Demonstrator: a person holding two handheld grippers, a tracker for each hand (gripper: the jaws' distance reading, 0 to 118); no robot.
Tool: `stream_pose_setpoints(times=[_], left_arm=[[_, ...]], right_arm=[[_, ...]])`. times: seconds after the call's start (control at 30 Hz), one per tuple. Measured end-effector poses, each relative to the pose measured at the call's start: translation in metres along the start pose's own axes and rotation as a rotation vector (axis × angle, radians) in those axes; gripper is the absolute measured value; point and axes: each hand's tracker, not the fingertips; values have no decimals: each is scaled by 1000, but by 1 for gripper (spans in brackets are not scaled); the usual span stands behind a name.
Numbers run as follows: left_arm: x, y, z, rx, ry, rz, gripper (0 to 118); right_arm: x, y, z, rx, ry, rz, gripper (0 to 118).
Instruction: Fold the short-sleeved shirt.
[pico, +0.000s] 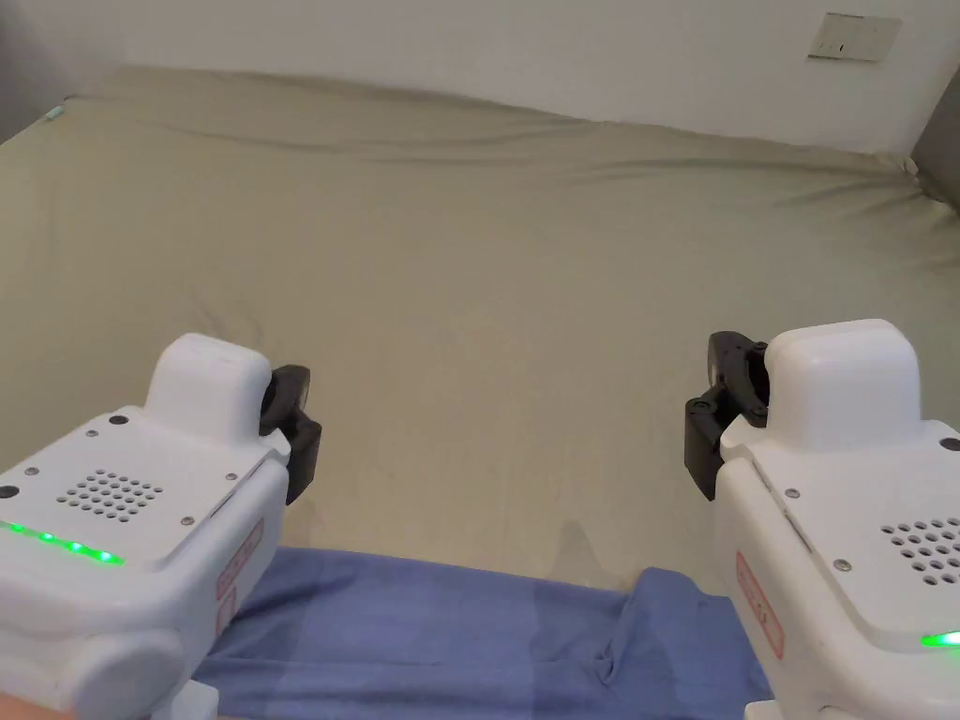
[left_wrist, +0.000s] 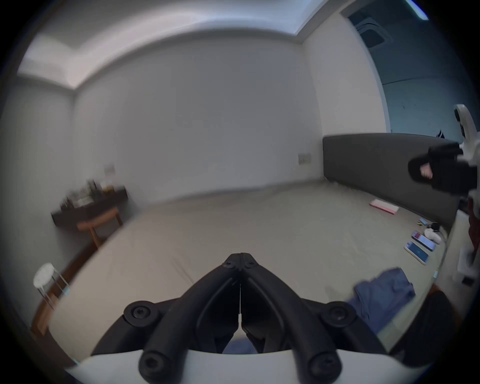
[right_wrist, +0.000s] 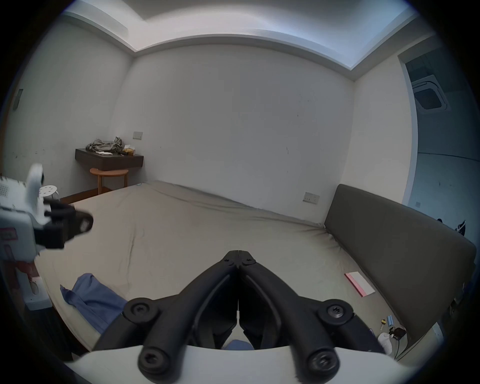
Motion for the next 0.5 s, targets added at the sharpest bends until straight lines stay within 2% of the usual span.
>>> stream_pose_setpoints(times=[0.07,0.17,0.2,0.23,0.27,0.37,0.5], left_arm=[[-23,-30,-13,-111,-3,66,4],[-66,-74,-23,-247,-19,223,58],[-81,-87,-25,-290,-11,257,90],[-96,-99,-26,-330,0,269,110],[-108,-107,-26,-355,10,268,118],[-154,-129,-21,-422,-63,354,117],[-207,-157,-19,-450,-129,612,117]], right_arm=[[2,-4,-4,-24,8,-11,2],[3,-8,-11,-53,12,-12,2],[3,-9,-12,-60,13,-12,2],[3,-9,-14,-67,17,-11,2],[2,-10,-15,-73,20,-11,2],[-1,-10,-19,-90,31,-12,2],[-10,-10,-24,-112,58,-25,2]])
